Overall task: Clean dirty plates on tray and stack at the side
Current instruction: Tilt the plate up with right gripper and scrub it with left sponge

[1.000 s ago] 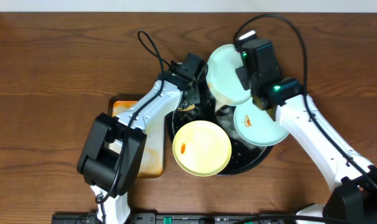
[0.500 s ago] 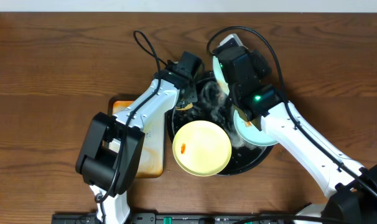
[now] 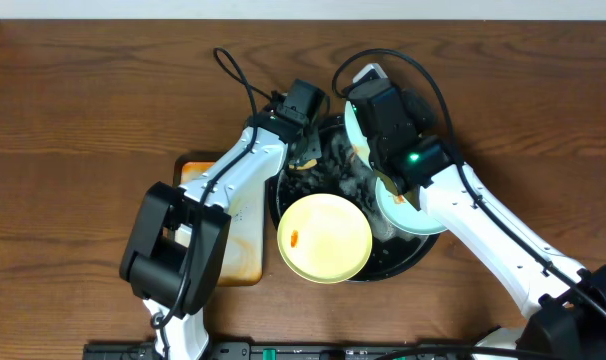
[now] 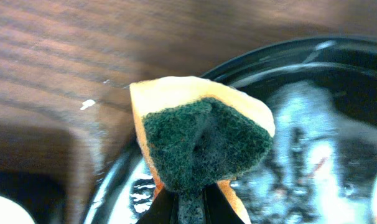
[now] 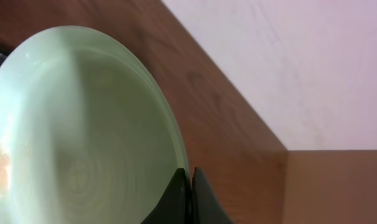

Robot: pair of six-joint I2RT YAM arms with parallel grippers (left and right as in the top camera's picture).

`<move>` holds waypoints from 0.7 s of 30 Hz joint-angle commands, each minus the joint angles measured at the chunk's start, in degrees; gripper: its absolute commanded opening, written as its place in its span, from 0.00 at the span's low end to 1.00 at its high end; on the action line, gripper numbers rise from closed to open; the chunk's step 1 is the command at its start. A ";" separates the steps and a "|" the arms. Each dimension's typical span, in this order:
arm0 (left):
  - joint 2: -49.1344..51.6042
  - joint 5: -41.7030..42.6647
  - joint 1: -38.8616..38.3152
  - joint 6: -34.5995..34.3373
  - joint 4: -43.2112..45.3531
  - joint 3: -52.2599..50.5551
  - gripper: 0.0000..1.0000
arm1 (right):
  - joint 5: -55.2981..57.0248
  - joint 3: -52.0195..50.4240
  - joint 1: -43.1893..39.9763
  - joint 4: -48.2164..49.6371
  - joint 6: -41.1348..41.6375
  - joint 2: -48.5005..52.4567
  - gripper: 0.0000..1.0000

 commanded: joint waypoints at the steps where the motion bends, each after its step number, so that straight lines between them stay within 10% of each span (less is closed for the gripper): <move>1: -2.60 3.26 0.33 -0.87 1.29 0.98 0.08 | -3.28 0.68 -0.09 -0.83 6.99 0.24 0.01; 21: -2.60 14.45 -0.72 -13.81 5.90 -0.37 0.08 | -4.92 0.68 -0.55 -2.99 9.38 1.46 0.01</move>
